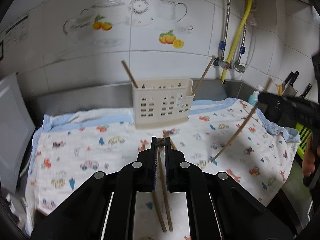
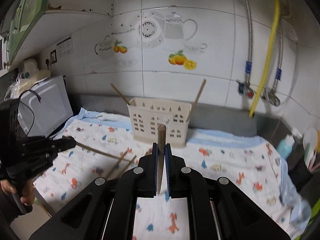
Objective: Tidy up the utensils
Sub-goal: 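Grasp a chopstick with the right tool and lift it toward the holder, then lower the chopstick into the holder and open the right tool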
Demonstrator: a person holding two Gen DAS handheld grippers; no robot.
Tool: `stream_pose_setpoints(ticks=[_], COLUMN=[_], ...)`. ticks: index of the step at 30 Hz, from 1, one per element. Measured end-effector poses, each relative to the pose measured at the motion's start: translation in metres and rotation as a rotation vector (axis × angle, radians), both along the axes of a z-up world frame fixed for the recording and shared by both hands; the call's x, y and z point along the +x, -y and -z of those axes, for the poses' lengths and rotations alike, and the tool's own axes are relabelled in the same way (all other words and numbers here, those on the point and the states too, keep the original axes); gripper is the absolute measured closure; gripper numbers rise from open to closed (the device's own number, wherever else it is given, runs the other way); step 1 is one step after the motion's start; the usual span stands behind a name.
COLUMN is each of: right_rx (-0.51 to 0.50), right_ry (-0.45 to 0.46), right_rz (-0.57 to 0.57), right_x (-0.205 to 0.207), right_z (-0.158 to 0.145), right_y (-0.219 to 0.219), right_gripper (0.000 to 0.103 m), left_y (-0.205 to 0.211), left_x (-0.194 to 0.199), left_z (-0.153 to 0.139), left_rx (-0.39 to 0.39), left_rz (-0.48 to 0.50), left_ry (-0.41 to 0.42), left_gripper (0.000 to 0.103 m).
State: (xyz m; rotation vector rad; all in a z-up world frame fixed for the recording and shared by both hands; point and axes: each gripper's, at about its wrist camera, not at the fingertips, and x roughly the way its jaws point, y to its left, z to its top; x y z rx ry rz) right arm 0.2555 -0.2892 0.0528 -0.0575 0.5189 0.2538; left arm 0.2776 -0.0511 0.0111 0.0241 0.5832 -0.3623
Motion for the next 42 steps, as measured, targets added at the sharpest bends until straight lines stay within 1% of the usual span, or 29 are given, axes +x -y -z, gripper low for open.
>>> stream_pose_setpoints(ticks=[3,7,10,13,17,20,24,26,30,33,38,42], right_rx=[0.013,0.026,0.001,-0.003,0.002,-0.005,-0.021,-0.026,-0.021,-0.038,-0.05,-0.059], right_ry=[0.003,0.029,0.068,0.094,0.131,0.13,0.094,0.072,0.04,0.028,0.016,0.017], right_rz=[-0.011,-0.006,0.019,0.052,0.087,0.111,0.119,0.117,0.112,0.106,0.1,0.1], right_x=[0.024,0.053,0.078,0.104,0.134,0.157,0.183,0.192,0.205,0.209,0.211,0.212], right_z=[-0.021,-0.047,-0.068,-0.085,-0.098,-0.095,-0.079,-0.069,-0.051,-0.041,-0.033,-0.032], right_y=[0.0,0.001,-0.002,-0.001,0.0,-0.002,-0.007,-0.01,-0.012,-0.015,-0.013,-0.012], right_gripper=[0.096,0.096,0.096,0.096,0.096,0.096,0.096,0.096,0.096,0.096,0.096,0.096], left_y=[0.006,0.013,0.015,0.015,0.016,0.016,0.021,0.024,0.026,0.029,0.034,0.031], left_x=[0.014,0.033,0.044,0.056,0.069,0.075,0.08,0.083,0.096,0.108,0.126,0.146], left_z=[-0.01,-0.024,-0.038,-0.05,-0.065,-0.079,-0.101,-0.114,-0.137,-0.155,-0.162,-0.155], left_rx=[0.016,0.037,0.049,0.035,0.038,0.021,0.015,0.023,0.003,-0.022,-0.027,-0.052], left_rz=[0.023,0.03,0.031,0.039,0.034,0.036,0.049,0.044,0.033,0.017,-0.025,-0.061], left_ry=[0.005,0.014,0.044,0.051,0.074,0.094,0.146,0.186,0.231,0.27,0.316,0.299], left_gripper=[0.097,0.097,0.097,0.097,0.097,0.097,0.097,0.097,0.097,0.097,0.097,0.097])
